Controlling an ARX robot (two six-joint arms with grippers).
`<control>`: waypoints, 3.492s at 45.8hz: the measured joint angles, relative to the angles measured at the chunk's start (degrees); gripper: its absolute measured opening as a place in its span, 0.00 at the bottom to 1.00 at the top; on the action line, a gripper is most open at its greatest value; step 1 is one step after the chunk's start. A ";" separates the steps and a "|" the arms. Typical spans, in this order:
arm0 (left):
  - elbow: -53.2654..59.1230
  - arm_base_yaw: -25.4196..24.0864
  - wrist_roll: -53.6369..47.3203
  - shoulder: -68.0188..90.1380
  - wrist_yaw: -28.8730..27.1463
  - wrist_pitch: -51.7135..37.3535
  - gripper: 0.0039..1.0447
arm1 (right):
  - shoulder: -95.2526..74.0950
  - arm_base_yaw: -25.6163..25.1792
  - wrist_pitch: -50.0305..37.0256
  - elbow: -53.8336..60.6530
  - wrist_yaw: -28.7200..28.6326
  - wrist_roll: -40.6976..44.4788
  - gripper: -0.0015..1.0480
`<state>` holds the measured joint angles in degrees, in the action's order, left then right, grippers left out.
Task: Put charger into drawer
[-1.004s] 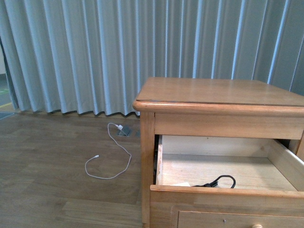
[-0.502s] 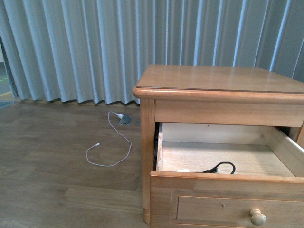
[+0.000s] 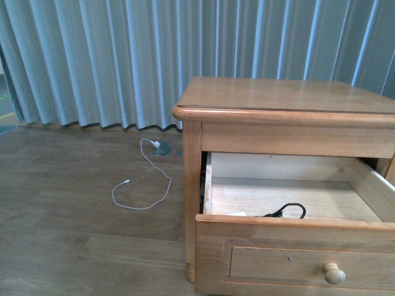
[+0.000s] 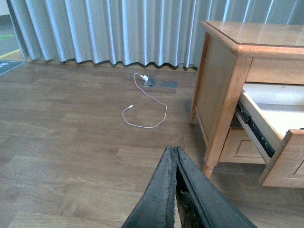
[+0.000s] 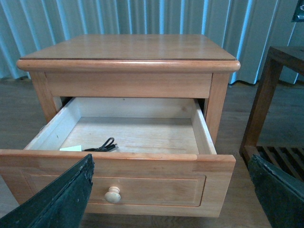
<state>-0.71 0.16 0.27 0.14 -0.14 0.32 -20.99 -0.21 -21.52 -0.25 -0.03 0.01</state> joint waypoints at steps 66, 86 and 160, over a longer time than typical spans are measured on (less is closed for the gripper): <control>0.02 0.00 -0.04 -0.02 0.00 0.00 0.94 | -93.09 13.33 -19.43 -45.94 7.02 -8.02 0.92; 0.02 0.00 -0.04 -0.04 0.00 0.02 0.94 | -109.66 12.72 -23.80 -67.08 13.53 -3.72 0.92; 0.02 0.00 -0.04 -0.04 0.00 0.00 0.94 | -41.72 10.29 -5.90 -22.29 4.20 -9.79 0.92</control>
<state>-0.69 0.16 0.23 0.10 -0.14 0.32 -62.72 10.09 -27.42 -22.55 4.16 -9.78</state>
